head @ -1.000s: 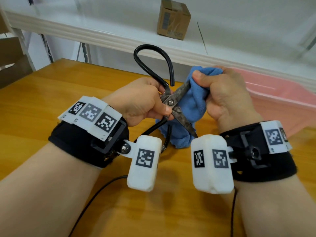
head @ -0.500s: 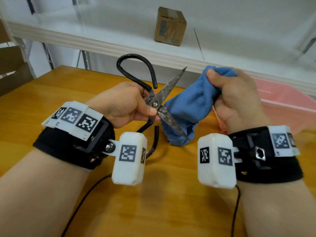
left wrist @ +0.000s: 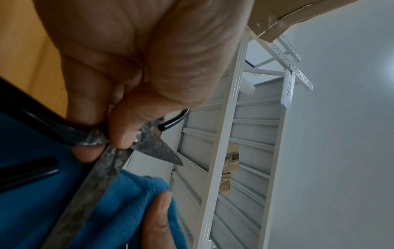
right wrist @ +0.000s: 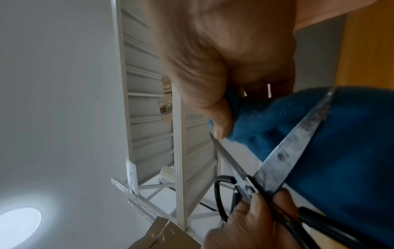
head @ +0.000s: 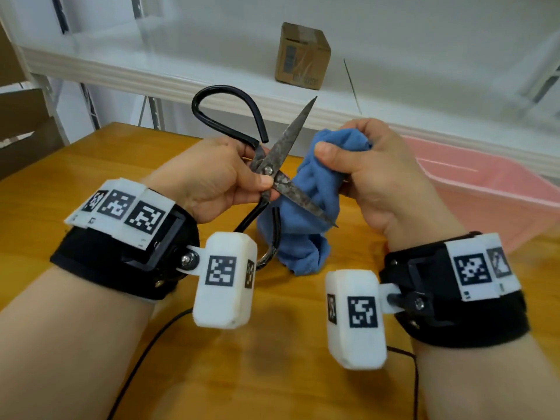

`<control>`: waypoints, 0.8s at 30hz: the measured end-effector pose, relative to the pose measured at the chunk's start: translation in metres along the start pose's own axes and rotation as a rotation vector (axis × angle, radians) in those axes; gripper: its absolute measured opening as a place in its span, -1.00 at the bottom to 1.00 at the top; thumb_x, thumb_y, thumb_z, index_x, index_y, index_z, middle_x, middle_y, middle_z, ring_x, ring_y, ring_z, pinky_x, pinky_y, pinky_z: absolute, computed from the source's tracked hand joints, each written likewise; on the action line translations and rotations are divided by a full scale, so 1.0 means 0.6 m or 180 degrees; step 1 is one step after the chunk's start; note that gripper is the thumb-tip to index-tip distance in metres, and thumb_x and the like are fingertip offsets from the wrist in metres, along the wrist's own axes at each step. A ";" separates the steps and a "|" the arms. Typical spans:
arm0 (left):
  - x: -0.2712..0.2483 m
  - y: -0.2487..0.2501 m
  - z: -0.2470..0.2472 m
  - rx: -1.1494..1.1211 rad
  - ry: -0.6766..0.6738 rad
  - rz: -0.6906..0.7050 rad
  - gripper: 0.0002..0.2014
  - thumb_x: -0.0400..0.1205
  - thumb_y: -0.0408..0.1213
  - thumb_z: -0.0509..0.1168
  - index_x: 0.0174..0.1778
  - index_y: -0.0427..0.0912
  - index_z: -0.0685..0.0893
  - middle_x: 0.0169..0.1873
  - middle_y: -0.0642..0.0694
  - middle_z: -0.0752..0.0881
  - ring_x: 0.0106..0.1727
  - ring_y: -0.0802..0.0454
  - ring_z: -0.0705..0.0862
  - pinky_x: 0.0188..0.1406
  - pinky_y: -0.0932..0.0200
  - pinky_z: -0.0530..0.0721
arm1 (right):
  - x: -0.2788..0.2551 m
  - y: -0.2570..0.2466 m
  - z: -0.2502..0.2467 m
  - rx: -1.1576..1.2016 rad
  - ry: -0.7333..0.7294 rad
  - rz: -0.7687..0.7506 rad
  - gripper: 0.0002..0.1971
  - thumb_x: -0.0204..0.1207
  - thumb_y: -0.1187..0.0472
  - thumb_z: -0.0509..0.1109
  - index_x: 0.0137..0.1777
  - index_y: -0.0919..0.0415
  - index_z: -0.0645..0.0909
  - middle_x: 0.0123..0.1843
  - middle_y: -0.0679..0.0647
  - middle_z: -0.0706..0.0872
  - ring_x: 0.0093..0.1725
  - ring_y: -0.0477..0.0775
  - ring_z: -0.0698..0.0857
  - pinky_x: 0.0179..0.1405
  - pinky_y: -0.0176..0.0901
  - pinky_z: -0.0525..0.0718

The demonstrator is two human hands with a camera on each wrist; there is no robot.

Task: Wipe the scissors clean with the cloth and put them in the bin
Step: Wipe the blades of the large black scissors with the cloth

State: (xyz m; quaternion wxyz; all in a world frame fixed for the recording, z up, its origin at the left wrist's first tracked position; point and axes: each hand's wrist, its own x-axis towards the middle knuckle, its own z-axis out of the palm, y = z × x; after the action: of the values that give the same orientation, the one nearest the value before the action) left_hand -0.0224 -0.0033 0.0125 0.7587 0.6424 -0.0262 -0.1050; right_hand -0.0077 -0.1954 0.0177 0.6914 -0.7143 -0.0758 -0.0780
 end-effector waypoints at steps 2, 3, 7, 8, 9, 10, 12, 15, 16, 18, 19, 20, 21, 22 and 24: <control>0.000 0.000 0.002 -0.0042 -0.0018 0.0015 -0.73 0.56 -0.74 0.21 0.06 -0.35 0.60 -0.10 -0.28 0.71 -0.08 -0.13 0.79 -0.16 0.12 0.82 | 0.005 0.002 0.000 0.0535 0.0219 0.0074 -0.61 0.51 0.41 0.53 0.28 0.41 0.50 0.16 0.35 0.72 0.15 0.31 0.79 0.07 0.26 0.81; 0.001 -0.001 0.005 -0.0051 -0.0042 0.0016 -0.73 0.56 -0.74 0.21 0.07 -0.37 0.60 -0.08 -0.30 0.72 -0.09 -0.13 0.80 -0.17 0.12 0.82 | 0.005 0.003 0.005 0.0893 0.0196 0.0134 -0.51 0.51 0.41 0.52 0.38 0.47 0.45 0.22 0.40 0.70 0.20 0.34 0.76 0.10 0.30 0.80; 0.002 -0.008 0.018 0.0136 -0.0143 0.0031 -0.71 0.55 -0.77 0.21 0.15 -0.49 0.60 -0.07 -0.36 0.74 -0.10 -0.16 0.81 -0.26 0.14 0.80 | -0.006 0.009 0.041 0.1321 -0.0260 0.0356 -0.35 0.44 0.47 0.52 0.50 0.46 0.35 0.35 0.51 0.61 0.06 0.32 0.79 -0.11 0.12 0.82; 0.001 -0.010 0.020 0.0209 -0.0163 0.0037 -0.71 0.54 -0.78 0.21 0.13 -0.48 0.61 -0.11 -0.35 0.74 -0.12 -0.16 0.80 -0.27 0.14 0.79 | -0.008 0.012 0.046 0.1207 -0.0240 0.0371 -0.36 0.42 0.54 0.51 0.49 0.40 0.37 0.34 0.46 0.63 0.02 0.28 0.80 -0.16 0.07 0.81; 0.002 -0.012 0.023 0.0295 -0.0198 0.0040 -0.71 0.53 -0.79 0.21 0.10 -0.47 0.62 -0.13 -0.34 0.73 -0.13 -0.15 0.80 -0.27 0.13 0.79 | -0.009 0.014 0.048 0.1087 -0.0150 0.0336 -0.36 0.40 0.61 0.49 0.46 0.33 0.39 0.33 0.39 0.63 0.00 0.25 0.81 -0.19 0.03 0.81; 0.002 -0.014 0.026 0.0391 -0.0234 0.0040 -0.71 0.53 -0.79 0.21 0.09 -0.47 0.63 -0.13 -0.35 0.73 -0.13 -0.16 0.79 -0.26 0.12 0.79 | -0.008 0.016 0.046 0.1000 -0.0046 0.0289 -0.37 0.37 0.66 0.48 0.40 0.28 0.41 0.31 0.33 0.63 0.00 0.22 0.80 -0.18 0.00 0.82; 0.003 -0.017 0.031 0.0552 -0.0248 0.0028 -0.69 0.52 -0.80 0.22 0.14 -0.51 0.62 -0.08 -0.39 0.72 -0.08 -0.21 0.79 -0.21 0.08 0.80 | -0.007 0.017 0.038 0.0974 0.0097 0.0263 -0.41 0.33 0.71 0.47 0.27 0.22 0.45 0.23 0.27 0.63 -0.02 0.18 0.77 -0.15 -0.03 0.81; 0.006 -0.018 0.035 0.0707 -0.0168 0.0011 -0.64 0.50 -0.79 0.25 0.20 -0.51 0.59 0.01 -0.44 0.74 -0.02 -0.28 0.80 -0.15 0.02 0.81 | -0.003 0.020 0.030 0.1027 0.0146 0.0330 -0.45 0.32 0.71 0.48 0.17 0.19 0.48 0.06 0.21 0.68 -0.09 0.16 0.76 -0.19 -0.06 0.80; 0.005 -0.018 0.034 0.0766 -0.0131 0.0008 -0.63 0.50 -0.78 0.26 0.21 -0.49 0.58 0.03 -0.44 0.75 -0.03 -0.28 0.81 -0.16 0.03 0.81 | -0.001 0.021 0.029 0.1053 0.0154 0.0363 -0.47 0.33 0.70 0.48 0.15 0.19 0.48 0.01 0.20 0.69 -0.12 0.15 0.77 -0.21 -0.07 0.80; 0.003 -0.017 0.032 0.0905 -0.0062 0.0006 -0.64 0.50 -0.77 0.28 0.20 -0.46 0.57 0.02 -0.43 0.76 -0.07 -0.26 0.82 -0.18 0.03 0.82 | 0.002 0.022 0.026 0.1078 0.0191 0.0408 -0.51 0.34 0.69 0.48 0.12 0.21 0.47 -0.05 0.17 0.69 -0.15 0.12 0.77 -0.20 -0.05 0.82; 0.003 -0.017 0.031 0.0974 -0.0040 0.0011 -0.63 0.50 -0.76 0.29 0.21 -0.45 0.56 0.02 -0.43 0.76 -0.08 -0.26 0.83 -0.15 0.00 0.82 | 0.002 0.023 0.025 0.1091 0.0210 0.0421 -0.52 0.35 0.68 0.47 0.11 0.22 0.46 -0.06 0.17 0.69 -0.16 0.12 0.76 -0.17 -0.02 0.83; 0.003 -0.017 0.031 0.1029 -0.0026 0.0019 -0.63 0.50 -0.76 0.30 0.21 -0.44 0.55 0.02 -0.43 0.76 -0.07 -0.27 0.83 -0.09 -0.06 0.82 | 0.005 0.024 0.023 0.1130 0.0242 0.0442 -0.54 0.36 0.68 0.47 0.09 0.23 0.46 -0.07 0.16 0.70 -0.16 0.12 0.76 -0.14 0.01 0.84; 0.004 -0.017 0.030 0.1065 -0.0016 0.0028 -0.62 0.50 -0.76 0.30 0.21 -0.43 0.54 0.03 -0.42 0.76 -0.07 -0.28 0.82 -0.04 -0.12 0.81 | 0.007 0.025 0.020 0.1170 0.0270 0.0468 -0.56 0.37 0.68 0.47 0.08 0.24 0.47 -0.06 0.18 0.70 -0.14 0.13 0.77 -0.11 0.04 0.84; 0.004 -0.017 0.030 0.1087 -0.0009 0.0035 -0.62 0.49 -0.77 0.30 0.20 -0.43 0.54 0.03 -0.41 0.75 -0.07 -0.29 0.82 -0.01 -0.16 0.80 | 0.011 0.028 0.015 0.1197 0.0283 0.0484 -0.58 0.38 0.67 0.47 0.10 0.29 0.48 -0.03 0.23 0.72 -0.09 0.18 0.78 -0.06 0.09 0.84; 0.003 -0.016 0.027 0.1134 0.0013 0.0043 -0.62 0.49 -0.77 0.30 0.18 -0.41 0.55 -0.02 -0.35 0.75 -0.08 -0.31 0.82 -0.02 -0.18 0.80 | 0.017 0.029 0.004 0.1227 0.0315 0.0487 -0.57 0.41 0.61 0.49 0.24 0.46 0.48 0.11 0.38 0.73 0.07 0.32 0.80 0.04 0.18 0.83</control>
State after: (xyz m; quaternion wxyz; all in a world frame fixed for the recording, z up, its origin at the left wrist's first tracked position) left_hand -0.0247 -0.0208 0.0058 0.6336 0.7667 -0.0472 -0.0923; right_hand 0.0058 -0.1933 0.0029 0.8220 -0.5677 -0.0009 -0.0443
